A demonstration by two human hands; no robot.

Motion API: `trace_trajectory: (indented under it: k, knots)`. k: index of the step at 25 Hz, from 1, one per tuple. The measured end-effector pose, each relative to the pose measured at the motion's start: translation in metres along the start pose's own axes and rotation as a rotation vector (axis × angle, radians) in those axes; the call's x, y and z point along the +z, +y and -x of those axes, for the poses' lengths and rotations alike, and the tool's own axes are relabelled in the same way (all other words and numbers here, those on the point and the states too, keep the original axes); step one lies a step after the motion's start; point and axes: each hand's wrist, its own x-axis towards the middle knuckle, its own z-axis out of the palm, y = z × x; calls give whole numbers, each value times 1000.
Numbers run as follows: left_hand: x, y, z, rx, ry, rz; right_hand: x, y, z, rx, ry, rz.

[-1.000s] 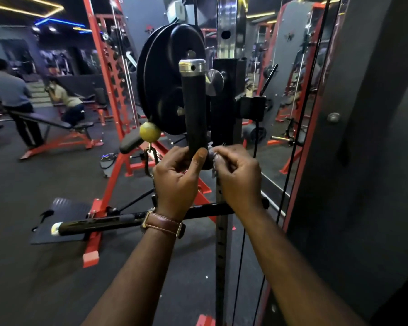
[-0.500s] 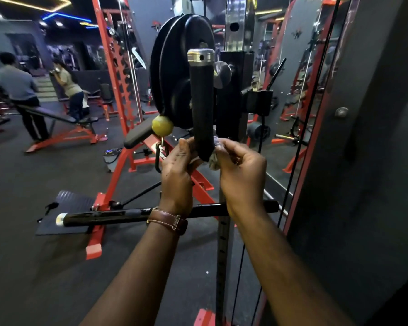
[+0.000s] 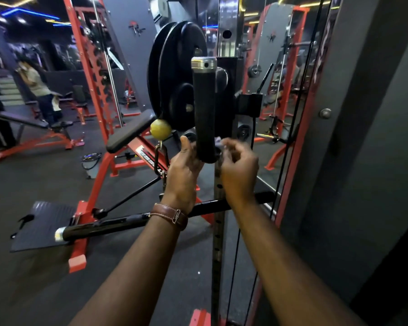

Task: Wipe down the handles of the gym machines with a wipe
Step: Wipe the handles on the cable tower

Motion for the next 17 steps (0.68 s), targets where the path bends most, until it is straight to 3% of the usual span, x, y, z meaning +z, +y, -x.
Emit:
trace_trajectory:
  k: [5,11,14,17]
  knots:
    - [4,0,-3,-4,-2,52,-8,-7,23,-116,22,-87]
    - [1,2,0,-43,-17,6,-15,-19,-4,54,-129,-32]
    - [-1,7,-3,-20,-76,-20,-21,-59,7,140,-185,-220]
    - [4,9,-6,18,-126,7,-17,-85,0,76,-67,-331]
